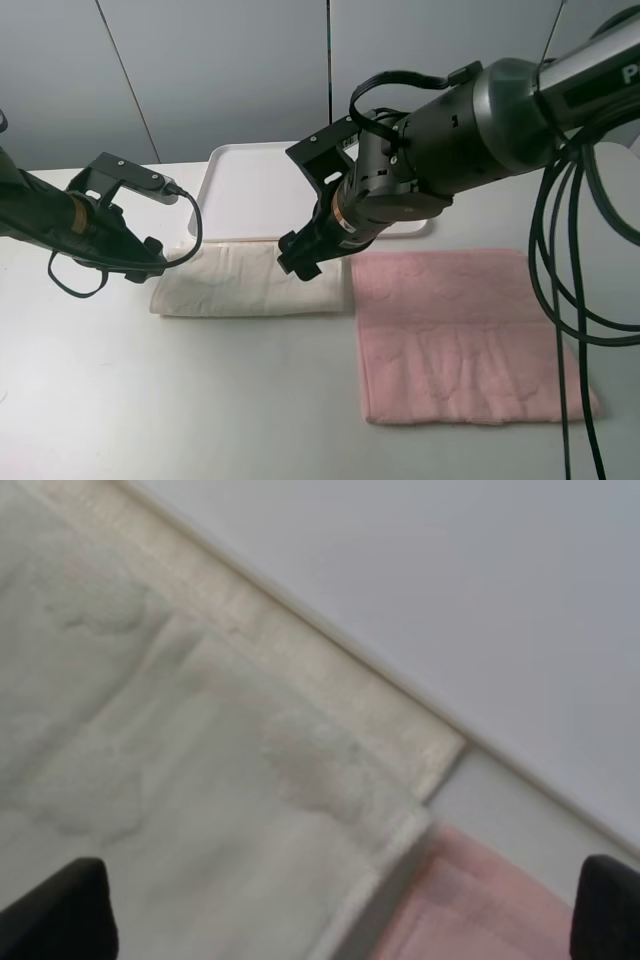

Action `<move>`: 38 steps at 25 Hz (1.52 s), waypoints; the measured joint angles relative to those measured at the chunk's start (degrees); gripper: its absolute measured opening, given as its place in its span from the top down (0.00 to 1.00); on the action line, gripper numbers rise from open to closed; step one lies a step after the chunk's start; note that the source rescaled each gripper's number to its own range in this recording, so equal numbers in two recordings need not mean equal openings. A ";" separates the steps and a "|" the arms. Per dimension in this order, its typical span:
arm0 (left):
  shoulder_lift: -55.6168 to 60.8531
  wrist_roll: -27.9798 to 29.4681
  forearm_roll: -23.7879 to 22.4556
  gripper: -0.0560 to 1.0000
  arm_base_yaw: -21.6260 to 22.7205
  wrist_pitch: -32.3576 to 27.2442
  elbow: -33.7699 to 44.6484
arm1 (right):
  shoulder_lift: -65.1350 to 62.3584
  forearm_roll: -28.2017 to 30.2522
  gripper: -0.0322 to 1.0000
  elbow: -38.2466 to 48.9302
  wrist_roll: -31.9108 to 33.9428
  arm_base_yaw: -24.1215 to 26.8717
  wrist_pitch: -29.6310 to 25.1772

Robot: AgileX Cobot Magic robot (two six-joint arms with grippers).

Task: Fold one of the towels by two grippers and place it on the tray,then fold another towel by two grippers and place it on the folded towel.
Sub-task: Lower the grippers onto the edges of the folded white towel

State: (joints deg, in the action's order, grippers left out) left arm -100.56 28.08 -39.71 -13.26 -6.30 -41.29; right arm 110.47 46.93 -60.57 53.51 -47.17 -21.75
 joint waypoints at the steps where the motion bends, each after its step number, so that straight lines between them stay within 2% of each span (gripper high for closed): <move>1: 0.00 0.00 0.14 0.01 0.00 0.00 0.00 | 0.00 0.00 0.00 0.00 0.41 0.00 -1.06; 4: -0.14 0.77 1.72 0.01 0.00 -1.36 -0.52 | 0.00 -1.46 0.00 0.00 0.68 0.00 -4.00; 6: -0.80 1.59 3.52 0.01 0.00 -4.28 -2.48 | 0.00 -4.05 0.00 -0.11 -1.11 0.00 -4.93; 10: -3.33 0.12 9.88 0.00 0.00 -10.99 -7.31 | 0.00 -12.82 0.00 -2.01 -9.14 0.00 -5.87; 13: -5.36 -7.03 19.35 0.00 0.00 -14.28 -9.73 | 0.00 -18.34 0.00 -4.18 -15.69 0.00 -7.85; 16: -5.84 -16.44 29.00 0.00 0.00 -15.06 -10.85 | 0.00 -22.16 0.00 -5.63 -20.18 0.00 -9.90; 18: -5.84 -19.73 32.46 0.00 0.00 -15.06 -11.27 | 0.00 -24.72 0.00 -6.13 -22.77 0.00 -10.67; 26: -9.93 -21.86 37.13 0.00 0.00 -21.79 -16.24 | 0.00 -36.93 0.00 -6.50 -31.81 2.06 -12.19; 33: -13.10 -18.79 37.92 0.00 0.00 -24.31 -17.92 | 0.00 -38.57 0.00 -6.50 -33.73 2.25 -14.12; 38: -14.44 -15.47 35.62 0.00 0.00 -25.37 -18.54 | 0.00 -38.70 0.00 -6.50 -34.69 2.25 -14.23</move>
State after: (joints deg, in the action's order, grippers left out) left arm -115.00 12.61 -4.09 -13.26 -31.67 -59.83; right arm 110.47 8.22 -67.07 18.82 -44.92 -35.98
